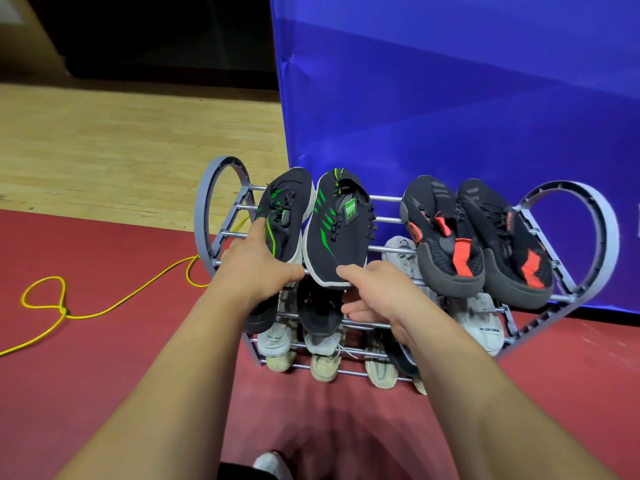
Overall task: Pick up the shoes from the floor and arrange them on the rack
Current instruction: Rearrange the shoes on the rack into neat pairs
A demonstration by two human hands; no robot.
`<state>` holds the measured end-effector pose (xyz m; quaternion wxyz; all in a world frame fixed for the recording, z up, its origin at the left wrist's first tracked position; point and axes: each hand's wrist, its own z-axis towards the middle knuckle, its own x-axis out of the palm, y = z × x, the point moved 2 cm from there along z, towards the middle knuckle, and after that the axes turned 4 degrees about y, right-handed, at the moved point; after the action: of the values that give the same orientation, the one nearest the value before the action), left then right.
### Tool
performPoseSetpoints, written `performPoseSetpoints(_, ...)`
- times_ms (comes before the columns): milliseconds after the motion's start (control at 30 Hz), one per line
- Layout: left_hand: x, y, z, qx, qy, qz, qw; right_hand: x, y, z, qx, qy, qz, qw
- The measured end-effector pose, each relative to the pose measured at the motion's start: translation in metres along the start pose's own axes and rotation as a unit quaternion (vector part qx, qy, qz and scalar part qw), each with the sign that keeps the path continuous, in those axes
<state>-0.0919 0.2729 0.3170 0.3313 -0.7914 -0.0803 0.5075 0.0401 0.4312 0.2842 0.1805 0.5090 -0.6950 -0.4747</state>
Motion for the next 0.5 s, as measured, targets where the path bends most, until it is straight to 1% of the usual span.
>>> performPoseSetpoints(233, -0.001, 0.000, 0.001, 0.004, -0.009, -0.006, 1.000, 0.002, 0.004, -0.002, 0.000, 0.009, 0.009, 1.000)
performPoseSetpoints(300, 0.001, -0.001, 0.001, 0.007, -0.018, -0.003, 1.000, 0.005, 0.008, -0.004, 0.001, 0.034, 0.049, 0.998)
performPoseSetpoints(400, 0.003, -0.003, 0.000, 0.005, -0.033, 0.008, 0.999, 0.011, 0.012, -0.010, 0.007, 0.063, 0.144, 0.988)
performPoseSetpoints(500, 0.005, -0.006, -0.003, -0.026, -0.026, 0.054, 0.998, 0.016, 0.016, -0.016, -0.002, 0.058, 0.219, 0.974)
